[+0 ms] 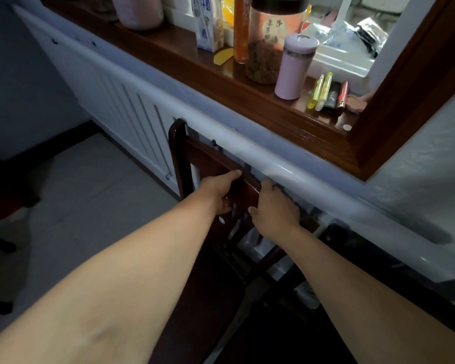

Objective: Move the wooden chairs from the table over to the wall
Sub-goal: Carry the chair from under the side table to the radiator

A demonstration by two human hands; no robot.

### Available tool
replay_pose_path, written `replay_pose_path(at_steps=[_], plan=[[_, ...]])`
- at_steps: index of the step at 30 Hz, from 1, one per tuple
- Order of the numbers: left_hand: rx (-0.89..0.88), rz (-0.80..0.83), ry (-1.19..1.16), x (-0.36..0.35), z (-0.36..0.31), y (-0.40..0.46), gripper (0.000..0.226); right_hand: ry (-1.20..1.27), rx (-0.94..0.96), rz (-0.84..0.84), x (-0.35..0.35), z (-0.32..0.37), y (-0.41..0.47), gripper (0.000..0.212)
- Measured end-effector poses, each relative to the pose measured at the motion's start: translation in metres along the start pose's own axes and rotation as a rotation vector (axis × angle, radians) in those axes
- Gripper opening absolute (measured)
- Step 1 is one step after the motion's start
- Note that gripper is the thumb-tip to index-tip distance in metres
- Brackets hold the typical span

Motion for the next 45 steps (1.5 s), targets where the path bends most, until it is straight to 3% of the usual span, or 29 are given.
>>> replay_pose_path(at_steps=[5, 10, 14, 24, 33, 45], plan=[[-0.031, -0.007, 0.04, 0.025, 0.006, -0.03, 0.065, -0.063, -0.052, 0.056, 0.004, 0.017, -0.016, 0.088], [-0.095, -0.008, 0.07, 0.072, 0.006, -0.062, 0.057, -0.117, 0.038, 0.023, 0.002, 0.071, -0.036, 0.069], [-0.099, -0.06, 0.135, 0.131, 0.016, -0.082, 0.062, -0.044, 0.064, 0.102, -0.016, 0.124, -0.045, 0.067], [-0.128, -0.201, 0.132, 0.376, 0.051, -0.127, 0.049, -0.003, 0.237, 0.204, -0.088, 0.328, -0.068, 0.065], [-0.123, -0.403, -0.117, 0.62, 0.105, -0.18, 0.046, -0.045, 0.48, 0.286, -0.162, 0.547, -0.078, 0.063], [-0.096, -0.604, -0.371, 0.814, 0.145, -0.213, 0.039, -0.041, 0.793, 0.38, -0.228, 0.753, -0.062, 0.072]])
Point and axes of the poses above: each hand's wrist, its own y-axis towards the middle knuckle, its own x-axis out of the back of the hand, z = x × y, the point moved 9 cm from there along y, towards the middle knuckle, and after that the axes turned 11 degrees about x, right-handed, at the moved point
